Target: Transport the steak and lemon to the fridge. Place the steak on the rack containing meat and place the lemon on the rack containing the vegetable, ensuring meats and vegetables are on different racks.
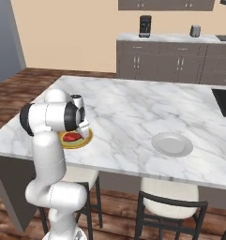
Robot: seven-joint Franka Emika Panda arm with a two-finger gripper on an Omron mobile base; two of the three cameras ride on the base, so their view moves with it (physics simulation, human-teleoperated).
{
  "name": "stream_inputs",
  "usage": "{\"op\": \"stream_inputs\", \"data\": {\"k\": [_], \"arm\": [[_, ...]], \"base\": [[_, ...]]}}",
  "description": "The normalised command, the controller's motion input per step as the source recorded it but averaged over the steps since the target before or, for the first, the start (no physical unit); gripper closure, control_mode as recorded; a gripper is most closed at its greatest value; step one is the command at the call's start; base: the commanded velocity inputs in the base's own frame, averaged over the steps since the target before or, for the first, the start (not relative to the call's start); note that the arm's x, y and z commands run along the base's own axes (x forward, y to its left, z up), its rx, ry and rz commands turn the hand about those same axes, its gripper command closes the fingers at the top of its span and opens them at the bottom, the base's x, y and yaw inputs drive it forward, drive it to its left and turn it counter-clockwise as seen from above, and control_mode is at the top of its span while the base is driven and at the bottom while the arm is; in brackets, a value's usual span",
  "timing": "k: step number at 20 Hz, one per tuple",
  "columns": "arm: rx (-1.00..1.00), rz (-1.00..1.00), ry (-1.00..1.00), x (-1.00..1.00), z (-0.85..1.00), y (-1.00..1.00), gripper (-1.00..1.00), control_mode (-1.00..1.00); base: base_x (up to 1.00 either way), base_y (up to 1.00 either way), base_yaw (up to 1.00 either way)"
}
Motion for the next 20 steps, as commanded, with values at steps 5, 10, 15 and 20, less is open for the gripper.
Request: {"op": "stream_inputs", "data": {"k": [5, 10, 15, 20], "arm": [[0.09, -0.11, -0.03, -0.59, -0.06, 0.21, -1.00, -1.00], [0.09, -0.12, 0.06, -0.23, -0.32, 0.11, -1.00, -1.00], [0.05, -0.10, 0.08, 0.00, -0.25, 0.00, -1.00, -1.00], [0.04, -0.12, 0.14, 0.11, -0.36, 0.00, -1.00, -1.00]], "base": [[0.00, 0.00, 0.00], [0.00, 0.00, 0.00], [0.00, 0.00, 0.00], [0.00, 0.00, 0.00]]}}
